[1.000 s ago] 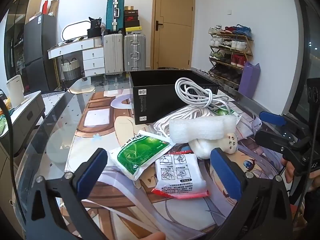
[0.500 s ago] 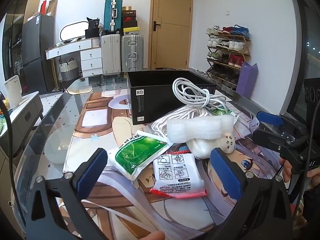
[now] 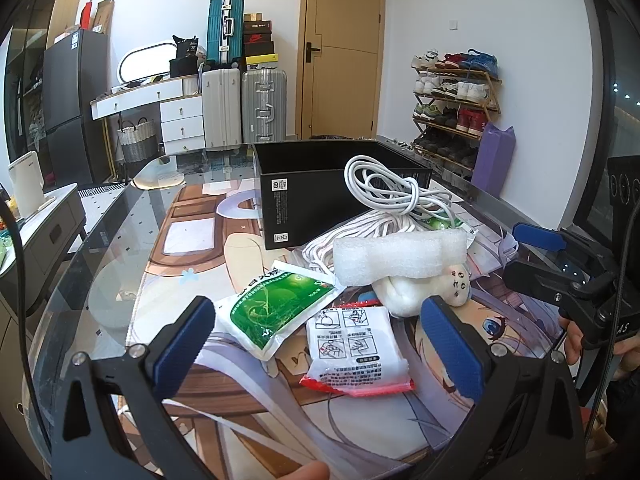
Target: Organize soft objects
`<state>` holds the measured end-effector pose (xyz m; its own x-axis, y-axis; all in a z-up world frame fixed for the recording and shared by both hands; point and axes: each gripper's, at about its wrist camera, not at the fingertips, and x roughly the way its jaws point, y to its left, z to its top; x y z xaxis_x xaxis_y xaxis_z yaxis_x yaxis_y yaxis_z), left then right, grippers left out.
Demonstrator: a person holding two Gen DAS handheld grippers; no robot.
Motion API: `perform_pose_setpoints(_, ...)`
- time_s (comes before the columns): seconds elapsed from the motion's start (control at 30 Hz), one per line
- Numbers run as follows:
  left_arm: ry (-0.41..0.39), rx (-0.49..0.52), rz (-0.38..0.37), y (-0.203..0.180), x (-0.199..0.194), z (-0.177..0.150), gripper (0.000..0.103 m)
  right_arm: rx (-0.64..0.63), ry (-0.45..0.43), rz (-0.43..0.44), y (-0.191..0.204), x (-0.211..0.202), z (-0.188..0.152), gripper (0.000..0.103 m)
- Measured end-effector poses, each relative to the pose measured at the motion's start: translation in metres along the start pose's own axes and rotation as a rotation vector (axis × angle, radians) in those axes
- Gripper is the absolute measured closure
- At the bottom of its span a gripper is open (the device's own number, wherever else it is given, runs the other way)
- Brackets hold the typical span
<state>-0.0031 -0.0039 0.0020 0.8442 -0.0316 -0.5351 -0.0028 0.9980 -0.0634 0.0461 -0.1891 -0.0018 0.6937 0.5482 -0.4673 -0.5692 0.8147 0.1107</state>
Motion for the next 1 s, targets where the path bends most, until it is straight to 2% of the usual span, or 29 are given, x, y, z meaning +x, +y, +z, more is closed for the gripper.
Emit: perform_pose_setpoints(1.0,-0.001,-0.003,-0.001,0.0023,-0.0005,0.0,0.0,-0.003,0.0,-0.002,0.0007,0.0003,-0.0004,0.001)
